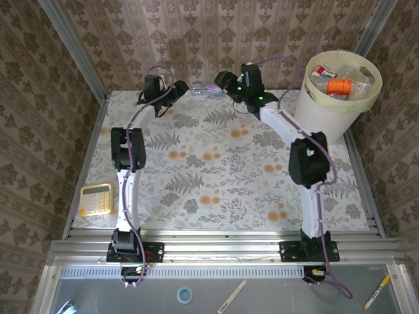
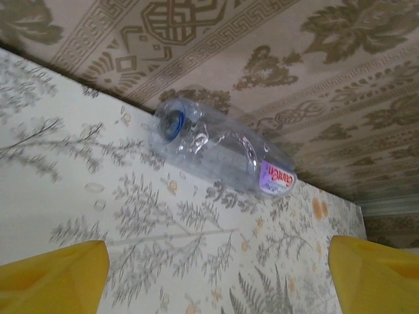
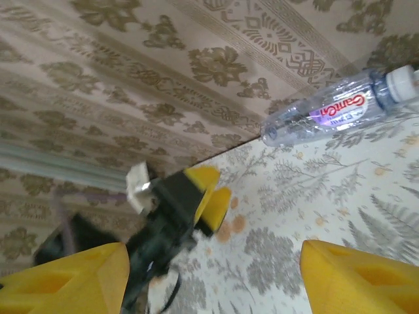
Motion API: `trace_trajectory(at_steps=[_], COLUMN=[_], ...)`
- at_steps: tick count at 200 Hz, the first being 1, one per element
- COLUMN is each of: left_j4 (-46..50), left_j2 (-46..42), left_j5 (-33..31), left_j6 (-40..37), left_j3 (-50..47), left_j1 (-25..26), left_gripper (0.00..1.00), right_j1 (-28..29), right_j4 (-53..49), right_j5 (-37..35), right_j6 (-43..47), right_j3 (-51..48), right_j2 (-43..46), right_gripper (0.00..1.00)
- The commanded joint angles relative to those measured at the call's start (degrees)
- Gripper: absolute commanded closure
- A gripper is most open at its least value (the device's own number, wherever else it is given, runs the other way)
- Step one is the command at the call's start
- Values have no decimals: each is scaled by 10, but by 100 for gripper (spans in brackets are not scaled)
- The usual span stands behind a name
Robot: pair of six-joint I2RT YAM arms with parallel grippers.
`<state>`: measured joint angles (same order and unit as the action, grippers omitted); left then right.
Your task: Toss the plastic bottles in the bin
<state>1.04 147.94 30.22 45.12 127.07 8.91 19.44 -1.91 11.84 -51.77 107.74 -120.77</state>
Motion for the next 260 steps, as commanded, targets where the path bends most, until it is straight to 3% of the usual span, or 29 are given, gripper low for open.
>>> trace_trajectory(at_steps=[1, 28, 71, 99, 134, 173, 260], left_j4=[17, 61, 54, 88, 49, -14, -68], left_j2=[52, 125, 151, 164, 200, 228, 256], left_j5=[1, -18, -79, -101, -102, -92, -49], left_j6=[23, 44, 38, 19, 48, 82, 92], left_j3=[115, 232, 245, 272, 297, 310, 321], left_j1=[14, 23, 25, 25, 25, 29, 50], left_gripper=[14, 14, 14, 14, 13, 15, 21], right_j1=[-11, -37, -58, -78, -89, -88, -97], right_j4=[-33, -30, -32, -27, -1, -41, -88], right_j5=[38, 69, 138, 141, 115, 135, 136], right_j6=[58, 58, 65, 60, 49, 30, 44], right_j3=[-89, -155, -172, -162, -94, 65, 148], right_j2=[56, 101, 114, 96, 25, -90, -163], right_gripper=[28, 28, 28, 27, 26, 27, 28])
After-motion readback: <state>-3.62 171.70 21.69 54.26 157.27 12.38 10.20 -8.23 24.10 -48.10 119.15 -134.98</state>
